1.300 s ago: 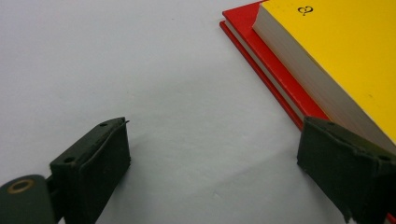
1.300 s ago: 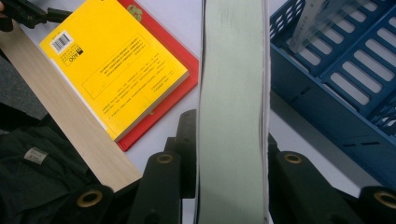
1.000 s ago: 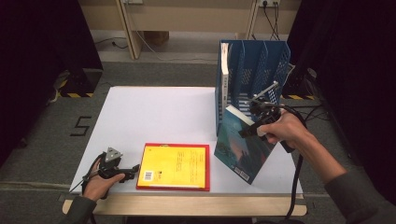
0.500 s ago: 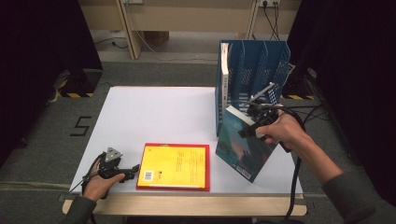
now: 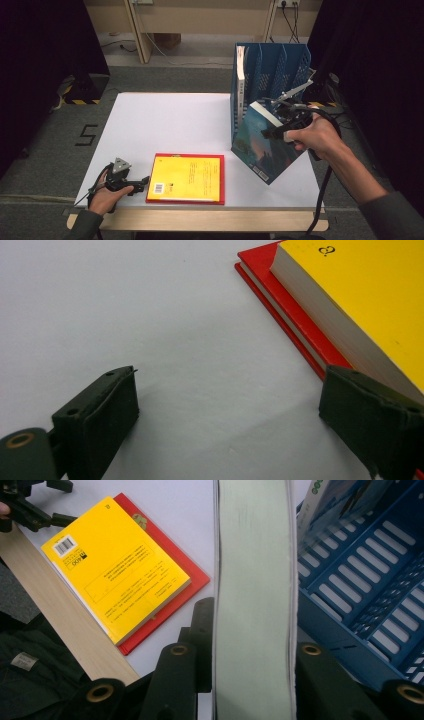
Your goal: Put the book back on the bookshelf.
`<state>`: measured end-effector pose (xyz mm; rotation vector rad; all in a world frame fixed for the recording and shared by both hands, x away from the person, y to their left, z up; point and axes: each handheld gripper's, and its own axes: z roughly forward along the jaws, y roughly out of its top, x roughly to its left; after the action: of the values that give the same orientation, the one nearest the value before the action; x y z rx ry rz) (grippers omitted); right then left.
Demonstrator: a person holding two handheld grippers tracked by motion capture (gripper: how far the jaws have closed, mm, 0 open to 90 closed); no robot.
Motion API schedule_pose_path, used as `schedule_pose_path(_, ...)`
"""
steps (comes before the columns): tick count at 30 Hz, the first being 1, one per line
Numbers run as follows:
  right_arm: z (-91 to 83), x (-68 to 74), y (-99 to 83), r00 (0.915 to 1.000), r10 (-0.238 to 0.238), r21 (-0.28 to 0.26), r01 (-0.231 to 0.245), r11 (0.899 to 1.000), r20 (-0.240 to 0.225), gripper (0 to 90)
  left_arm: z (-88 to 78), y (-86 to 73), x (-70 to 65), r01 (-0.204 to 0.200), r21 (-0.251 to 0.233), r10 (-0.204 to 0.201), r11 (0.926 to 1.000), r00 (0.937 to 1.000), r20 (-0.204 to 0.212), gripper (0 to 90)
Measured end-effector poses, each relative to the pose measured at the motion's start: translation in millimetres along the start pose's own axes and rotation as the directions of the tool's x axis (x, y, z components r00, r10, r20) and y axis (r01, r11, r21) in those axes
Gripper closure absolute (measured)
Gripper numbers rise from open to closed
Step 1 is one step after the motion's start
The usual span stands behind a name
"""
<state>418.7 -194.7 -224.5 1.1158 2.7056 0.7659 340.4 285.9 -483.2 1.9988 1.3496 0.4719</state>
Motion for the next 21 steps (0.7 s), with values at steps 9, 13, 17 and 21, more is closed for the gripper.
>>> schedule_pose_path(9, -26.3, 4.0, 14.7, 0.9987, -0.030, -0.033, 0.031, 0.999, 0.041, 74.0, 0.1, 0.0, 0.2, -0.002, 0.000, 0.002, 1.0000, 1.0000, 0.002, 7.4)
schedule_pose_path(13, -38.6, 1.6, 19.7, 0.9977, -0.019, -0.051, 0.022, 0.998, 0.065, 74.0, 0.1, -0.2, 0.3, -0.002, -0.001, 0.002, 1.0000, 1.0000, 0.003, 7.3)
schedule_pose_path(17, -50.9, -6.8, 25.2, 0.9958, 0.002, -0.074, 0.004, 0.997, 0.091, 74.0, 0.1, -0.2, 0.4, -0.002, -0.001, 0.002, 1.0000, 1.0000, 0.003, 7.3)
schedule_pose_path(21, -63.7, -15.5, 32.1, 0.9903, 0.025, -0.080, -0.014, 0.997, 0.137, 73.9, 0.2, -0.2, 0.3, -0.002, -0.001, 0.002, 1.0000, 1.0000, 0.003, 7.2)
